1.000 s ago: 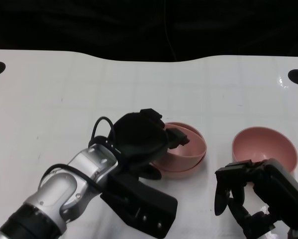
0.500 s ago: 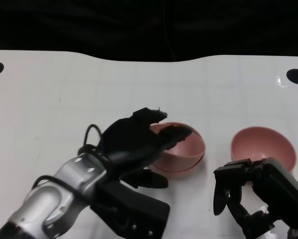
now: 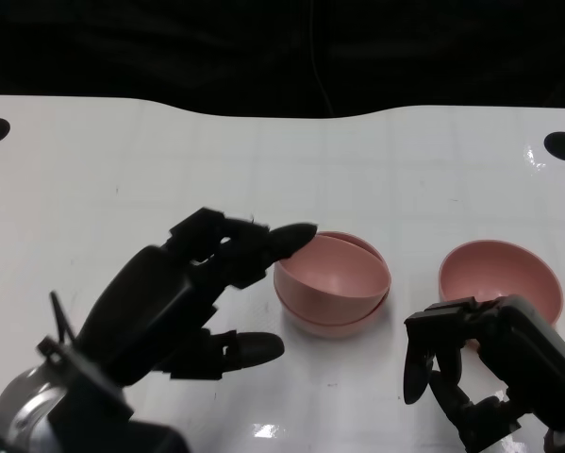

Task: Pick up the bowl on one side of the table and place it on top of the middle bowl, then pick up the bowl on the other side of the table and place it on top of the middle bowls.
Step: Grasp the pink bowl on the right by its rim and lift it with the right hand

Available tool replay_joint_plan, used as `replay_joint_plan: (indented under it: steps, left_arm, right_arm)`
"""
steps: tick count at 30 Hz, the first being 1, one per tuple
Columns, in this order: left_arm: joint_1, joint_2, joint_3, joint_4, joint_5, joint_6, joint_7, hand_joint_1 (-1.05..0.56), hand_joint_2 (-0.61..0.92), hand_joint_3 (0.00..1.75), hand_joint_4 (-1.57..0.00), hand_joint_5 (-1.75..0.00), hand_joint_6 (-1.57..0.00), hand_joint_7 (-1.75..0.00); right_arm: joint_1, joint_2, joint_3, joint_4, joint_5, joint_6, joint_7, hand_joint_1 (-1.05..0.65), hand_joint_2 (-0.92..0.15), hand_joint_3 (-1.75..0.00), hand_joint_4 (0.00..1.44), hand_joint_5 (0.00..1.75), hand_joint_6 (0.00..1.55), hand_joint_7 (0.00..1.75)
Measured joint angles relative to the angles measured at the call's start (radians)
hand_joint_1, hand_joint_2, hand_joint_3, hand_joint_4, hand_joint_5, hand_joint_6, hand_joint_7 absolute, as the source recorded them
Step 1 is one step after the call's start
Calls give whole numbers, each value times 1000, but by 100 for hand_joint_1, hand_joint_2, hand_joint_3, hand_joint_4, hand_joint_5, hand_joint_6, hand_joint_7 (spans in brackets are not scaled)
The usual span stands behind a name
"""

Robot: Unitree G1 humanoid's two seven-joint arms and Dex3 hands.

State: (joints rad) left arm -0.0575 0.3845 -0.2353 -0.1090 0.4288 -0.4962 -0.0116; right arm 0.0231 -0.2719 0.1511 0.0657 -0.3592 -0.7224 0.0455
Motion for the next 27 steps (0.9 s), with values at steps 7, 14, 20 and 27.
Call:
replay_joint_plan:
  steps: [7, 14, 20, 27]
  left_arm:
    - [117, -3, 59, -30, -120, -69, -20, -2, 61, 82, -59, -142, -70, -85]
    - [221, -32, 94, -26, -212, -88, -34, 8, 31, 152, -91, -166, -86, -143]
    - [208, -61, 93, 33, -219, -101, -44, 10, 17, 168, -97, -168, -90, -145]
    - [191, -72, 92, 87, -203, -107, -55, 8, 16, 166, -96, -168, -90, -145]
  right_arm:
    - [0, 2, 0, -5, -10, 4, -7, 27, 2, -175, 105, 170, 100, 130]
    - [1, 1, -22, -5, 7, 5, -10, 24, -9, -155, 100, 160, 97, 103]
    - [1, 1, -43, -5, 12, 7, -17, 18, -21, -127, 82, 116, 85, 76]
    - [7, -2, -79, -73, -5, 115, -17, -10, -52, -63, 27, 113, 39, 65]
